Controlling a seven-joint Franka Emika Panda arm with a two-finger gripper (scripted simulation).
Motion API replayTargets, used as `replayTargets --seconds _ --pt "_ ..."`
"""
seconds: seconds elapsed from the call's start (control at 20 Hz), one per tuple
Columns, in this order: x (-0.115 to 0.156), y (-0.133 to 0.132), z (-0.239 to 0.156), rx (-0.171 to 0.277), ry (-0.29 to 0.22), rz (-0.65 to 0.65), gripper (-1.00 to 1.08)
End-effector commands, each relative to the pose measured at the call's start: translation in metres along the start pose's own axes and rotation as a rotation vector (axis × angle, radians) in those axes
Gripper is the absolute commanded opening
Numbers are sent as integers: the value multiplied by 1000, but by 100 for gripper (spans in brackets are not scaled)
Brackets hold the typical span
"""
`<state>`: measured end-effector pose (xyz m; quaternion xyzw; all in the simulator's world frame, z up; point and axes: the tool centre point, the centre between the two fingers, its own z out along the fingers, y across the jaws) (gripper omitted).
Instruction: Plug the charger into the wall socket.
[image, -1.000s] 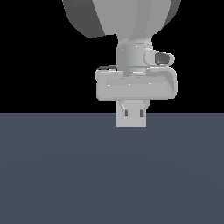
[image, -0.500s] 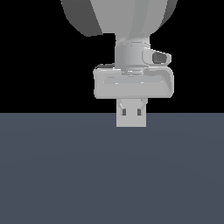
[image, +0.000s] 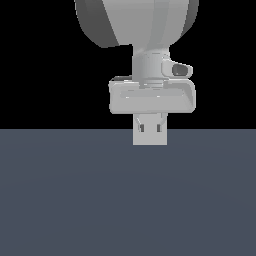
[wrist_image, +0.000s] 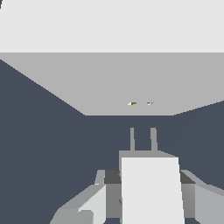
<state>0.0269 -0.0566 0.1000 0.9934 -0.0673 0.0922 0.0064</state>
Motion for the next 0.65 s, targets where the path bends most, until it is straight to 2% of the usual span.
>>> replayTargets --seconds 0.0,0.3,0.6 --pt "9 0 2 0 0 0 -100" --pt "27 0 5 0 0 0 -100" --pt "32 0 6 0 0 -1 -100"
